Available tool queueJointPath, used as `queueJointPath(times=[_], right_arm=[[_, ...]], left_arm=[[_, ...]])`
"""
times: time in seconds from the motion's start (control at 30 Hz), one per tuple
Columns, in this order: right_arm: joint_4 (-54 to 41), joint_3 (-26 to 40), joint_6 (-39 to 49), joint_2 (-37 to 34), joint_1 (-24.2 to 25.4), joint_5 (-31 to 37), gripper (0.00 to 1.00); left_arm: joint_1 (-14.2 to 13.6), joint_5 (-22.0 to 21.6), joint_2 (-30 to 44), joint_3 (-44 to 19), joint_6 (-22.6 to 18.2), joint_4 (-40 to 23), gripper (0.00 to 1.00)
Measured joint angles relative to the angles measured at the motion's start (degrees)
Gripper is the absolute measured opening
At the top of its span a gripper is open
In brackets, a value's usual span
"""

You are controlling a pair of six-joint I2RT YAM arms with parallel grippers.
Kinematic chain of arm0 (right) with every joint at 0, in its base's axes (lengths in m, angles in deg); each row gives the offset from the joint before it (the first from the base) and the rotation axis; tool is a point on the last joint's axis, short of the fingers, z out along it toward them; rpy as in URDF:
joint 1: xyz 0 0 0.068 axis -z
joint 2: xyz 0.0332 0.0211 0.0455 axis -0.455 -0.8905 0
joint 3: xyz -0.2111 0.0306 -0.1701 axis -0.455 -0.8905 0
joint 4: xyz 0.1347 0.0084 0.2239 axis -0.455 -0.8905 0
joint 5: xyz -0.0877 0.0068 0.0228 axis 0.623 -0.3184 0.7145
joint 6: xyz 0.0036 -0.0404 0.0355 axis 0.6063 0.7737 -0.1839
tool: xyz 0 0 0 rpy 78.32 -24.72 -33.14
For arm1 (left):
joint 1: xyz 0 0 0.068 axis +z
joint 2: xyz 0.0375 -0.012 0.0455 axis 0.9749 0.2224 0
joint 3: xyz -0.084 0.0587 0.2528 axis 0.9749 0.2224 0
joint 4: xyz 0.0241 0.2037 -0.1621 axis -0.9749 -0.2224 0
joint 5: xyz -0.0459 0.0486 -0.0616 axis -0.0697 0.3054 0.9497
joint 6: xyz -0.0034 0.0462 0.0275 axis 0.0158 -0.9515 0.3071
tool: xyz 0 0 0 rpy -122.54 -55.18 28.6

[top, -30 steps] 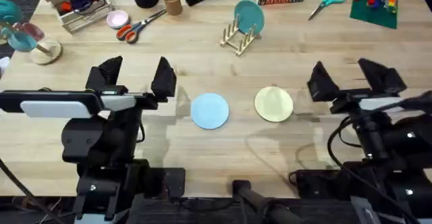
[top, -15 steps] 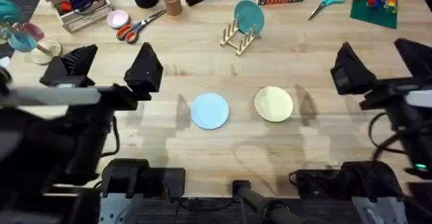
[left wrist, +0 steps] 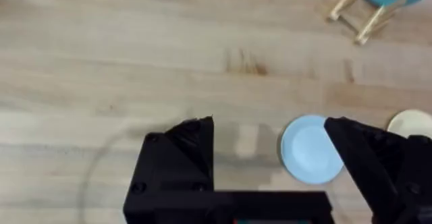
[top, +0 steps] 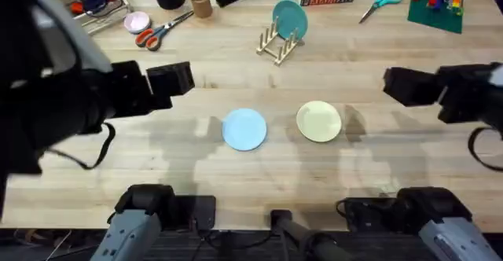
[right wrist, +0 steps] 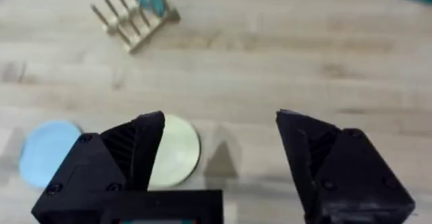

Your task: Pick up the plates from the table one by one and place each into a slot on the dish rack.

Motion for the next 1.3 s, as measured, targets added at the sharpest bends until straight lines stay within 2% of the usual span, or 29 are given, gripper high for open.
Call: queueJointPath(times=[0.1,0.27,0.63,0.67,0.77,0.83,0.87,1.0,1.13,1.3], right_arm=[[-3.04,2.91,-0.12,-6.14,-0.05,-0.74,0.996],[-4.25,5.18,-0.12,-13.75,-0.71,-1.32,0.996],[-4.47,5.21,-0.12,-19.09,-1.09,-1.48,0.996],[-4.47,5.21,-0.13,-19.47,-1.09,-1.48,0.996],[-4.48,5.21,-0.12,-20.32,-1.09,-1.48,0.996],[-4.49,5.21,-0.12,-20.65,-1.09,-1.48,0.996],[-4.49,5.21,-0.12,-20.76,-1.09,-1.48,0.996],[-4.49,5.21,-0.14,-20.76,-1.09,-1.48,0.996],[-4.49,5.21,-0.14,-20.76,-1.09,-1.48,0.996],[-4.49,5.21,-0.14,-20.76,-1.09,-1.48,0.996]], left_arm=[[0.00,0.71,5.65,-1.78,-0.02,-3.35,0.993],[0.00,3.10,12.54,-2.38,-0.28,-5.09,0.993],[0.00,3.42,19.59,-2.49,1.61,-4.22,0.993],[0.00,3.58,20.15,-2.49,2.03,-4.21,0.908],[0.00,5.53,21.39,-2.49,1.67,-4.19,0.437],[0.00,8.46,22.01,-2.49,-0.04,-3.95,0.121],[0.00,10.12,22.19,-2.49,-1.50,-3.78,0.067],[0.00,18.04,22.48,-2.49,-7.18,-3.66,0.044],[0.18,25.43,22.77,-2.00,-10.95,-0.67,0.042],[3.12,36.30,24.40,2.42,-16.07,0.98,0.042]])
